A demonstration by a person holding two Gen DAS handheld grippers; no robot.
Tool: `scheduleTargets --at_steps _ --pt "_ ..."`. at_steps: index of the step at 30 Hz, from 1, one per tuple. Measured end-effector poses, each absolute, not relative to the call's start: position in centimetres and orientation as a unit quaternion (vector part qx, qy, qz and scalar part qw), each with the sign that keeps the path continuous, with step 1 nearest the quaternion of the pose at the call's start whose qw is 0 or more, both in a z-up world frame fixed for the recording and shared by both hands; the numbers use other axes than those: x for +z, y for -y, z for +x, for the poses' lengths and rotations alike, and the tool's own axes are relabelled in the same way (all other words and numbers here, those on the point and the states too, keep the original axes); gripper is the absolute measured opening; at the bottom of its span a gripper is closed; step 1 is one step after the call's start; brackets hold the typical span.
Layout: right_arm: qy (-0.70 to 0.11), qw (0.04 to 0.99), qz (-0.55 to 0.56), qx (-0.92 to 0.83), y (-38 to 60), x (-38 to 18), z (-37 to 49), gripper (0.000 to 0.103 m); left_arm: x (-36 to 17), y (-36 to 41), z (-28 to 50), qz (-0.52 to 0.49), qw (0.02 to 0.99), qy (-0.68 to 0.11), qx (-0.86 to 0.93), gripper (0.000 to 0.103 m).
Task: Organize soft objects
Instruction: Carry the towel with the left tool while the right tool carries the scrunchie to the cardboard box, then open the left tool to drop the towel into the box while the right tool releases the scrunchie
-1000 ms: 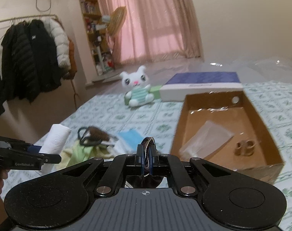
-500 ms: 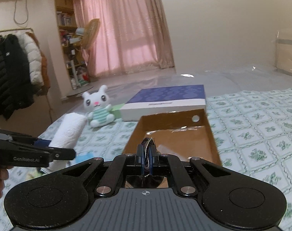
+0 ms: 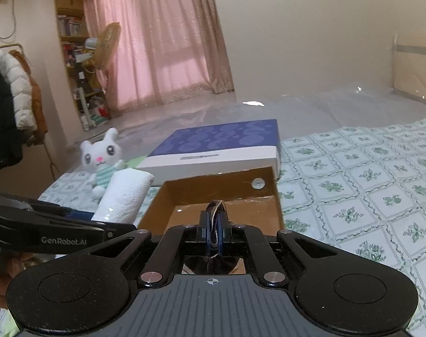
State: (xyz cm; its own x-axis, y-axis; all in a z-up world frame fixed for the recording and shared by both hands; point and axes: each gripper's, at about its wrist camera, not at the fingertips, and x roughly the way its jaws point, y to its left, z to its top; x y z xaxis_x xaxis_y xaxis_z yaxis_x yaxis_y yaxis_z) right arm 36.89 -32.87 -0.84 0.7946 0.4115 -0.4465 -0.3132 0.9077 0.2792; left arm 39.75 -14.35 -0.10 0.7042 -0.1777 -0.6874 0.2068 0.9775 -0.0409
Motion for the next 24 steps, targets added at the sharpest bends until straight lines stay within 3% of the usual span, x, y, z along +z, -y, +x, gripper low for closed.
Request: scheduleTargets --at_steps 11,12,15,22,24 --pt "-0.27 0.94 0.097 0.183 33.1 -2.3 40.2 0.005 -2.1 15.8 44.3 0.024 0.918 -0.381 -0.11 0.047" --pt "-0.271 0.94 0.096 0.181 33.1 -2.5 40.4 0.005 -2.2 15.8 44.5 0.024 0.918 -0.38 -0.111 0.05" --pt "-0.273 0.94 0.096 0.179 33.2 -2.7 40.9 0.005 -2.4 15.8 45.1 0.02 0.917 -0.383 -0.111 0.073" --pt "-0.272 0.941 0.109 0.171 33.3 -2.8 41.4 0.007 -2.8 14.8 44.9 0.012 0.918 -0.381 -0.113 0.074" --pt "-0.273 0.94 0.11 0.172 33.2 -2.6 41.5 0.017 -2.6 14.6 44.7 0.011 0.917 -0.381 -0.114 0.074"
